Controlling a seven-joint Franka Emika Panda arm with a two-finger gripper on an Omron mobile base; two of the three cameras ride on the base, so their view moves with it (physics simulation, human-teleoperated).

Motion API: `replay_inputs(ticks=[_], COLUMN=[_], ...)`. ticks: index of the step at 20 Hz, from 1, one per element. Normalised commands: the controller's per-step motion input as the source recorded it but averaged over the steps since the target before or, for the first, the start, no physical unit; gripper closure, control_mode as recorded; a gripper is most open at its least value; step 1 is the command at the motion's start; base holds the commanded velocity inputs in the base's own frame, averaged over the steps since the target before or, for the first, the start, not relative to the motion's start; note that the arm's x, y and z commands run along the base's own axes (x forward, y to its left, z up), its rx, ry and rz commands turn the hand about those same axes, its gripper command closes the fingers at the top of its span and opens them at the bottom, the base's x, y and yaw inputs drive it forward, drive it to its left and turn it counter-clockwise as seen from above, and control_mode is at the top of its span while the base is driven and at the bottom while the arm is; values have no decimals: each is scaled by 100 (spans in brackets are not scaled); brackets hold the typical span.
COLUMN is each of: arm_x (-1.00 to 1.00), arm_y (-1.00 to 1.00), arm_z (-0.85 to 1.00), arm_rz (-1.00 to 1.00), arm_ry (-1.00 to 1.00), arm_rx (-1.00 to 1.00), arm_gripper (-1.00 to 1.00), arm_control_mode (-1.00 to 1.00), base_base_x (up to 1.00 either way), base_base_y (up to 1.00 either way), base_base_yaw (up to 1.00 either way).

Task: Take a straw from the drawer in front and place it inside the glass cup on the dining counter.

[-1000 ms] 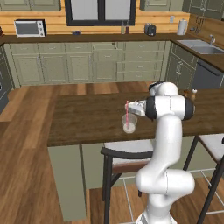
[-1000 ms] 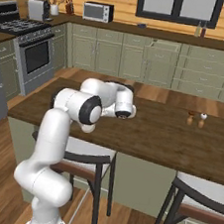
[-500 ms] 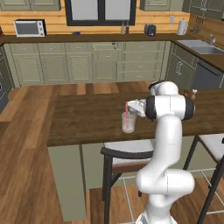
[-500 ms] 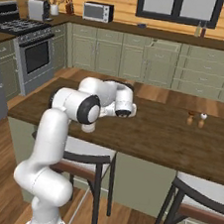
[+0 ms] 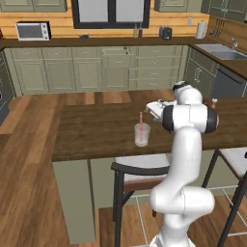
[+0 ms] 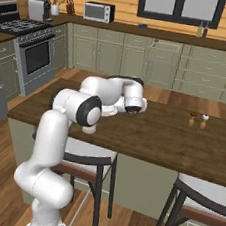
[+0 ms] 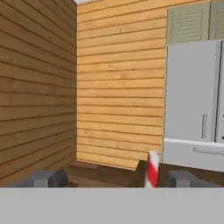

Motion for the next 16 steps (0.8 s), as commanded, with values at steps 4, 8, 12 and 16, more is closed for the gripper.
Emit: replay_inputs(ticks=[4, 8, 12, 16], arm_x=[-34, -74, -98, -100], arm_y=[-46, -19, -4, 0], arm_z=[74, 63, 46, 28], arm_rz=[0, 0, 0, 0], arm_ry=[-29, -43, -51, -55], arm_rx=[-1, -9, -15, -22], arm_gripper=[-100, -100, -100, -100], arm_control_mode=[-100, -100, -100, -100], base_base_x=[0, 0, 0, 0], base_base_y=[0, 0, 0, 0], base_base_yaw=[0, 0, 0, 0])
